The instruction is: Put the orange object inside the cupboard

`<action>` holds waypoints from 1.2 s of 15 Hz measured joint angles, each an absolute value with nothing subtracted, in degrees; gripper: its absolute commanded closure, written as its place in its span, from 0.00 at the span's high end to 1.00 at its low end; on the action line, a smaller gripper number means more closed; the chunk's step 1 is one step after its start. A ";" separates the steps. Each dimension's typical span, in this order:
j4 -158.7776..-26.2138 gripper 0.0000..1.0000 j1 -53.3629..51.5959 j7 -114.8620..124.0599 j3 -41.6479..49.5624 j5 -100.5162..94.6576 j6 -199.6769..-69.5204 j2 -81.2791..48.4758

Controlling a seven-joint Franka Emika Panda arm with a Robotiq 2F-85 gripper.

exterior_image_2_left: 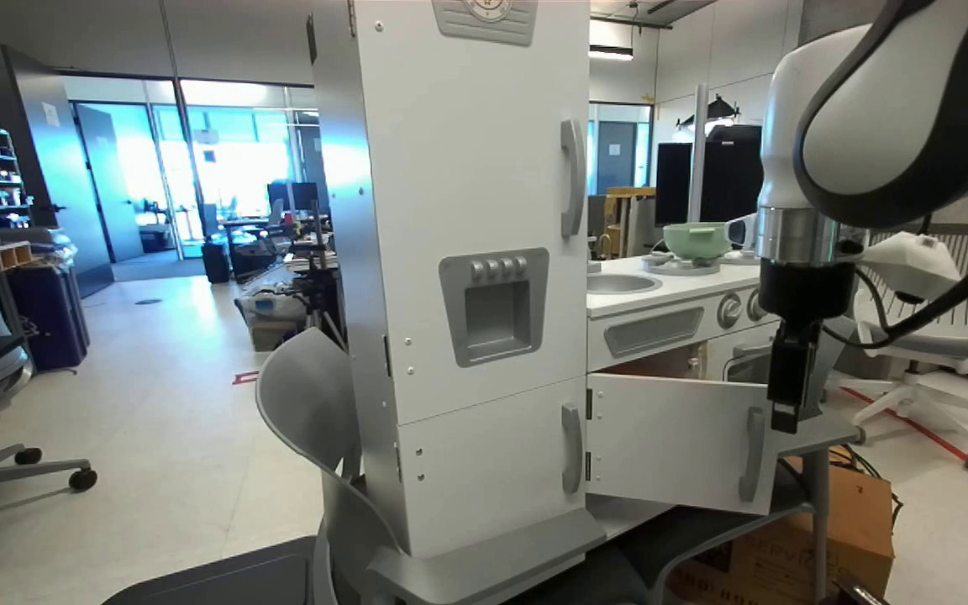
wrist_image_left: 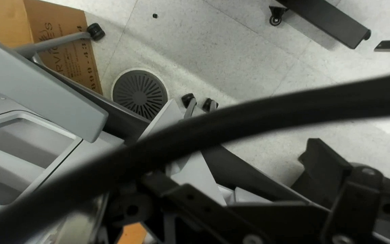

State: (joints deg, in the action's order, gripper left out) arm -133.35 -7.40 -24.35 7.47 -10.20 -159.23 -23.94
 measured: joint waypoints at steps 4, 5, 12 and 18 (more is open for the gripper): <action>-129.64 1.00 -3.88 -22.25 4.89 -10.20 -165.83 -29.86; -128.67 1.00 -3.54 -21.71 4.70 -10.20 -167.32 -31.38; -120.01 1.00 -0.93 -17.69 4.44 -10.20 -176.92 -40.31; -105.03 1.00 0.25 -14.78 4.60 -9.98 -182.04 -51.53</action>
State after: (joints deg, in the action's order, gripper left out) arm -105.03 0.25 -14.78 4.60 -9.98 -182.04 -51.53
